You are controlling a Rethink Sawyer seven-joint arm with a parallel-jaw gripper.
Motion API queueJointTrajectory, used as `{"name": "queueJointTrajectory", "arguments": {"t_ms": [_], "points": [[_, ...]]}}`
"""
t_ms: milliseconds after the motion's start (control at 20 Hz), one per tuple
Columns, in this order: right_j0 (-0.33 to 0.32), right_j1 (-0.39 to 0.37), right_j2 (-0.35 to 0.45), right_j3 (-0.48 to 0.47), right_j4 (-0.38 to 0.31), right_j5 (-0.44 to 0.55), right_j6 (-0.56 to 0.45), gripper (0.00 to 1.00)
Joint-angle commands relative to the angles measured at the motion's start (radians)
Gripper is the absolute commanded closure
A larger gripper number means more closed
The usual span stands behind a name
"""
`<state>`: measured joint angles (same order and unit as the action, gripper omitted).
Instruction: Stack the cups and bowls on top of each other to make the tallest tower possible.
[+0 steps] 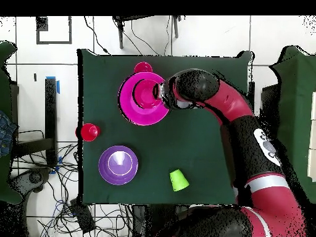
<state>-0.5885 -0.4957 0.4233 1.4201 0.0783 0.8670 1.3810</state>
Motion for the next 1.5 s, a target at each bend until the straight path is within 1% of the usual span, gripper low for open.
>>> {"name": "queueJointTrajectory", "arguments": {"t_ms": [50,250,550,1050,1500], "points": [[0.019,0.07,-0.015,0.099,-0.082,-0.011,0.026,1.0],[0.017,0.06,-0.02,0.121,-0.081,-0.02,0.037,1.0],[0.011,0.044,-0.02,0.156,-0.092,-0.037,0.026,1.0],[0.004,0.047,-0.019,0.172,-0.088,-0.076,0.037,1.0],[0.007,0.048,-0.024,0.167,-0.089,-0.077,0.044,1.0]]}}
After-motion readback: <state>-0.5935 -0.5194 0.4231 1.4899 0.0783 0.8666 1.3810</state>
